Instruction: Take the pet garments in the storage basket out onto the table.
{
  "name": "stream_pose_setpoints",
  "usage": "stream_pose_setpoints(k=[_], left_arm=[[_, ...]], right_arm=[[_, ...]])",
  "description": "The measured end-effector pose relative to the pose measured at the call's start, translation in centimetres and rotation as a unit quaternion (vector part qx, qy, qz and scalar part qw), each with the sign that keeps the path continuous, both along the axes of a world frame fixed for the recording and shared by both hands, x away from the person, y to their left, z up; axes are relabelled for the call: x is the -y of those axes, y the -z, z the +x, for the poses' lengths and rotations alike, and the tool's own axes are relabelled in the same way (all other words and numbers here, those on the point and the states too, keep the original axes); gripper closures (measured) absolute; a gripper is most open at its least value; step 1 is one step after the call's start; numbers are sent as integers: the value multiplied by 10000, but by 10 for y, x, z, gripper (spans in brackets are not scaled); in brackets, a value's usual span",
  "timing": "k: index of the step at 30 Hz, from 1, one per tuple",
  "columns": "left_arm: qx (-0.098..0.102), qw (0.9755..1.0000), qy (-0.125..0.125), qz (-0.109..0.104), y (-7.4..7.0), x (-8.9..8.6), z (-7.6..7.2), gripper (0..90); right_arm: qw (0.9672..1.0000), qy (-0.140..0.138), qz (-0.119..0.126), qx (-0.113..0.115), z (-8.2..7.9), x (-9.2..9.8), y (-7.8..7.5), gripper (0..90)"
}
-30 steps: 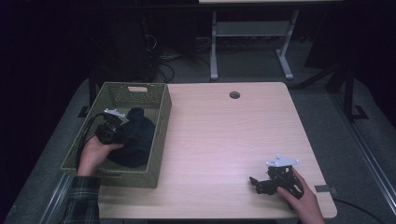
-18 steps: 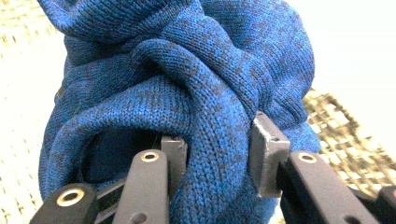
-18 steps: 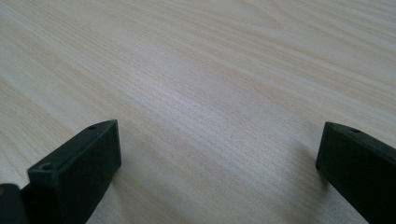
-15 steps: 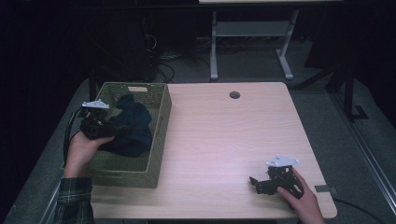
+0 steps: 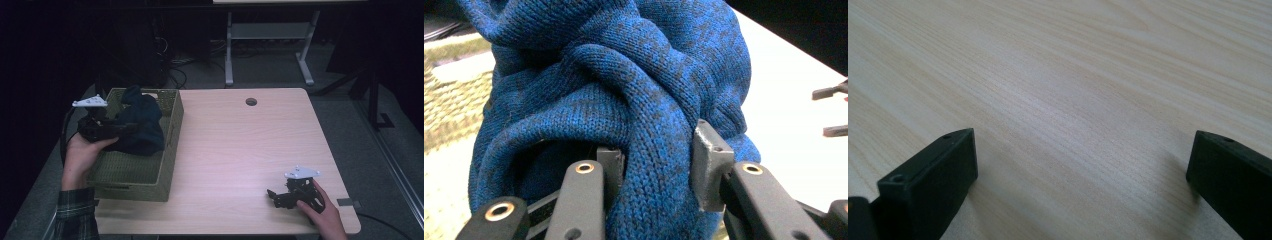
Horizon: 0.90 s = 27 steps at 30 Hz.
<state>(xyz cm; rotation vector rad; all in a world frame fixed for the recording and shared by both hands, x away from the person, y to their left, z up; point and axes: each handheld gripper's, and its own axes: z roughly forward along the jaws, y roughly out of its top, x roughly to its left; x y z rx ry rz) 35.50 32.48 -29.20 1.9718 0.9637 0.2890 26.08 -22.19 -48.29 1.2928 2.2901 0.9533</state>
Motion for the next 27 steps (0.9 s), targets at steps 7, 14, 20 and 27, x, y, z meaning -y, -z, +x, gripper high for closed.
stream_pose_setpoints(k=[7, 14, 20, 27], left_arm=[[146, 9995, 250, -148, -12, 10, -1, 634], [342, 9973, 603, -239, -27, 34, -2, 634], [438, 9952, 843, -234, -40, 56, 1, 634], [450, 9922, 1146, -206, -49, 86, 7, 634]], right_arm=[[10000, 0, 2, 2, 0, 0, 0, 0], [10000, -8, 1, 4, 0, 0, 0, 0], [10000, -25, -5, 5, 0, 0, 0, 0], [10000, -20, 2, 1, 0, 0, 0, 0]])
